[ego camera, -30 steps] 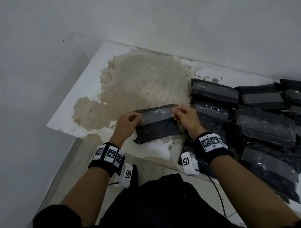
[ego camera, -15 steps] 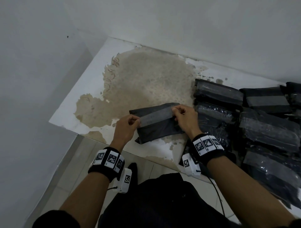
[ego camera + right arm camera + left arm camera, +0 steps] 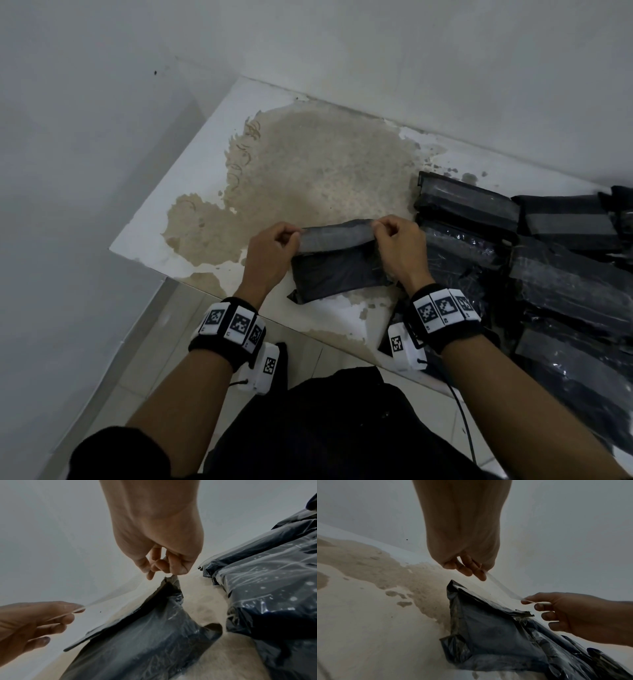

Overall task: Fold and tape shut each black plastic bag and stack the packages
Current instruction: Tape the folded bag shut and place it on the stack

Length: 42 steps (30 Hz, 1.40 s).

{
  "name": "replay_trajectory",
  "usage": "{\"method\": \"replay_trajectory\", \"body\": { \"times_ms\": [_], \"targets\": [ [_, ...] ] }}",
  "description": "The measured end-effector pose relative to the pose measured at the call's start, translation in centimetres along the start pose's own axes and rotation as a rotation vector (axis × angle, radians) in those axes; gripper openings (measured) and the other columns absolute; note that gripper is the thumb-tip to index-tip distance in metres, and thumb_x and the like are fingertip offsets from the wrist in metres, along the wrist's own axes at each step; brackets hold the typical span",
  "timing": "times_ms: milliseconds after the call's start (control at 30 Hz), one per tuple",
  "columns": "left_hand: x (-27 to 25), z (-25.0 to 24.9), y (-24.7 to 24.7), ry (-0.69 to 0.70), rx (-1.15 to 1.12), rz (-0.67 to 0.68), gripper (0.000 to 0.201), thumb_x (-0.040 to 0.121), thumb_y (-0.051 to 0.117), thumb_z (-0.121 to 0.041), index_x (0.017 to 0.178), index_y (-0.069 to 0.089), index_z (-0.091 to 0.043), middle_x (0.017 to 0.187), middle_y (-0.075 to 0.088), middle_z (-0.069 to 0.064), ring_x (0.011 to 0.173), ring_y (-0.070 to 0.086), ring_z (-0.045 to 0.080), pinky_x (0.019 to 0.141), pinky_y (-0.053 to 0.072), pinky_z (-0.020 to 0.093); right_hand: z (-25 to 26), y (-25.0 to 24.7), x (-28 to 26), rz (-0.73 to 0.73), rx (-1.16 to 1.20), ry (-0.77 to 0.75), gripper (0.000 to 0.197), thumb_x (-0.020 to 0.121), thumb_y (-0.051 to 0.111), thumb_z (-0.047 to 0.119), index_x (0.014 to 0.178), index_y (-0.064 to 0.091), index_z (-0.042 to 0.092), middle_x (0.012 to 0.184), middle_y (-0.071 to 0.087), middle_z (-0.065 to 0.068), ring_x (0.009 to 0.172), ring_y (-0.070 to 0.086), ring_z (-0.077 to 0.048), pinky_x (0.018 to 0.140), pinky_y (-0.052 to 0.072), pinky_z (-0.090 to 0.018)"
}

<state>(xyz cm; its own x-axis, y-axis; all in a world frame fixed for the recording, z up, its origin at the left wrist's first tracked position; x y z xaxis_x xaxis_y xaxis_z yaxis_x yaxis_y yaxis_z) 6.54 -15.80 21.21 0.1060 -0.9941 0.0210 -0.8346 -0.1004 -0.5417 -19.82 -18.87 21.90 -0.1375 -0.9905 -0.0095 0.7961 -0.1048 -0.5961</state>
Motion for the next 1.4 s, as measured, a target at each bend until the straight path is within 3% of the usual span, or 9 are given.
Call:
{"method": "replay_trajectory", "body": {
  "times_ms": [133,267,400,500,600,800,1033,1267,1400],
  "targets": [
    [1.0,0.1,0.7,-0.025,-0.065,0.029,0.012,0.098,0.060,-0.016,0.097,0.072,-0.016,0.089,0.068,-0.009,0.083,0.062,-0.001,0.071,0.048,0.015,1.0,-0.8,0.6,-0.063,-0.007,-0.021,0.020,0.097,0.062,0.033,0.090,0.076,0.021,0.079,0.063,0.005,0.078,0.059,-0.016,0.071,0.050,-0.034],
    [0.8,1.3,1.5,-0.101,-0.093,0.052,0.012,0.098,0.060,-0.015,0.096,0.072,-0.015,0.089,0.068,-0.008,0.084,0.063,0.007,0.074,0.055,0.028,1.4,-0.7,1.3,-0.078,-0.012,-0.047,0.017,0.097,0.065,0.034,0.095,0.077,0.022,0.108,0.055,-0.004,0.103,0.053,-0.018,0.088,0.045,-0.031],
    [0.0,2.7,1.5,-0.145,-0.120,0.071,0.013,0.098,0.060,-0.016,0.096,0.073,-0.014,0.090,0.072,0.000,0.088,0.070,0.019,0.085,0.058,0.041,1.7,0.4,1.6,0.014,0.029,-0.106,0.016,0.099,0.062,0.025,0.087,0.071,0.021,0.087,0.069,0.002,0.084,0.062,-0.014,0.076,0.049,-0.028],
    [-0.3,3.1,1.4,-0.165,-0.124,0.067,0.013,0.098,0.060,-0.014,0.096,0.072,-0.013,0.088,0.072,0.000,0.085,0.070,0.015,0.082,0.057,0.034,0.5,1.2,1.0,0.102,-0.040,-0.090,0.021,0.102,0.057,0.026,0.082,0.062,0.023,0.073,0.063,0.007,0.069,0.058,-0.010,0.067,0.045,-0.026],
    [-0.7,3.0,1.5,-0.144,-0.083,0.081,0.011,0.098,0.061,-0.014,0.098,0.072,-0.014,0.089,0.071,-0.001,0.079,0.064,-0.001,0.072,0.049,0.015,-1.4,1.8,0.2,0.117,-0.017,-0.048,0.019,0.102,0.058,0.024,0.085,0.066,0.020,0.076,0.066,0.004,0.072,0.062,-0.013,0.071,0.050,-0.029],
    [-1.6,3.8,1.6,-0.150,-0.065,0.045,0.011,0.098,0.063,-0.017,0.102,0.072,-0.012,0.091,0.072,0.000,0.086,0.067,0.013,0.075,0.054,0.023,-3.1,2.3,-0.3,0.087,0.019,0.034,0.016,0.098,0.065,0.022,0.099,0.078,0.011,0.090,0.074,-0.001,0.085,0.067,-0.016,0.087,0.055,-0.032],
    [-2.2,3.6,1.3,-0.101,-0.032,-0.005,0.007,0.096,0.066,-0.016,0.098,0.072,-0.013,0.089,0.072,-0.001,0.083,0.066,0.010,0.072,0.051,0.015,-3.0,2.1,-1.4,0.064,-0.016,0.019,0.019,0.100,0.064,0.020,0.105,0.077,0.008,0.098,0.073,-0.001,0.090,0.063,-0.012,0.081,0.040,-0.014],
    [-3.4,3.6,1.4,-0.086,-0.020,-0.072,0.004,0.094,0.068,-0.014,0.092,0.071,-0.015,0.086,0.069,-0.007,0.079,0.063,-0.002,0.069,0.047,0.010,-3.8,2.3,-1.9,0.016,0.008,0.012,0.019,0.099,0.065,0.022,0.107,0.077,0.011,0.100,0.075,-0.002,0.093,0.066,-0.014,0.090,0.052,-0.029],
    [-4.5,4.2,1.8,-0.105,-0.013,-0.119,0.003,0.092,0.070,-0.013,0.092,0.071,-0.010,0.085,0.068,-0.005,0.077,0.061,-0.007,0.066,0.045,0.005,-4.3,2.6,-2.3,-0.010,0.014,0.005,0.019,0.098,0.066,0.023,0.110,0.077,0.013,0.105,0.074,-0.003,0.096,0.065,-0.013,0.088,0.048,-0.022]
  ]
}}
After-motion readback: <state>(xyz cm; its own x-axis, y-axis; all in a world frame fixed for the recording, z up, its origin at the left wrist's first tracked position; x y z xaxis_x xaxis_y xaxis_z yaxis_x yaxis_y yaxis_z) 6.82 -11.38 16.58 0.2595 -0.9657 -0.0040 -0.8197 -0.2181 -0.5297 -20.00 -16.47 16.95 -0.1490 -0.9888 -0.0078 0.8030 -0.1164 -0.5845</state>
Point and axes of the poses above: each hand's wrist, its own x-axis towards the middle knuckle, its own y-axis out of the palm, z = x × y, the point moved 7 cm from there along x, towards the middle knuckle
